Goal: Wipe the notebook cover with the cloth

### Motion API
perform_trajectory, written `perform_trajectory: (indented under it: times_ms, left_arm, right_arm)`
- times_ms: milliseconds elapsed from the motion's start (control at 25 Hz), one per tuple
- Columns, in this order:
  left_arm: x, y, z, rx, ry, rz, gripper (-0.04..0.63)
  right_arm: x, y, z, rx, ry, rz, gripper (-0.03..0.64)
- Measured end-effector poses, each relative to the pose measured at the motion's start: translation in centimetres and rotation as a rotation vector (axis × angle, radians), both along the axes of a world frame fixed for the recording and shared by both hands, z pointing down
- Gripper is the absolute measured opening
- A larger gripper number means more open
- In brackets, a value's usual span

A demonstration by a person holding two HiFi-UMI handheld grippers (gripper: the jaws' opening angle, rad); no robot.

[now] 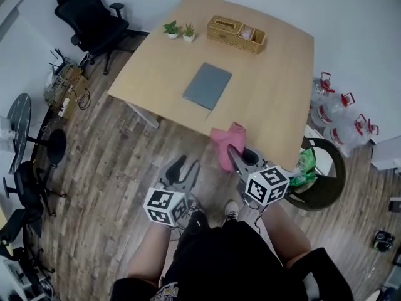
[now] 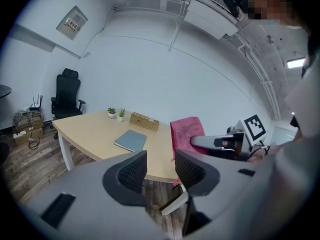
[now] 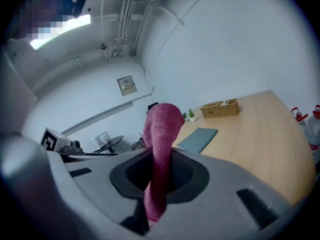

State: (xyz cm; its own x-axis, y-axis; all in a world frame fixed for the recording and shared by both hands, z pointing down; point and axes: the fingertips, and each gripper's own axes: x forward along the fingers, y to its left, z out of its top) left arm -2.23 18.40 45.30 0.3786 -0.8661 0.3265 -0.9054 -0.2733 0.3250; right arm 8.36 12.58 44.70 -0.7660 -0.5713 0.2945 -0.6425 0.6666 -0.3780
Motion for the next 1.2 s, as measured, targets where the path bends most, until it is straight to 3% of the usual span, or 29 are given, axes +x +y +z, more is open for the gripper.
perform_trajectory:
  times_ms: [160,600,1200]
  left_arm:
    - [-2.3,-0.7,0.0,0.003,0.002,0.04,0.184]
    - [-6.8,-2.1,-0.2,0.018,0.03,0.135,0.189]
    - [-8.3,-6.0,-0.4,0.021,0.046,0.061,0.188]
  right_arm:
    - [-2.6,-0.5,-0.3,0.004,0.002,0.028,0.058]
    - [-6.8,-1.2,-2.4,0.05,0.034,0.106,0.058]
    - [-8.1,-6.0,-2.6,0.047,0.044,0.051,0.058]
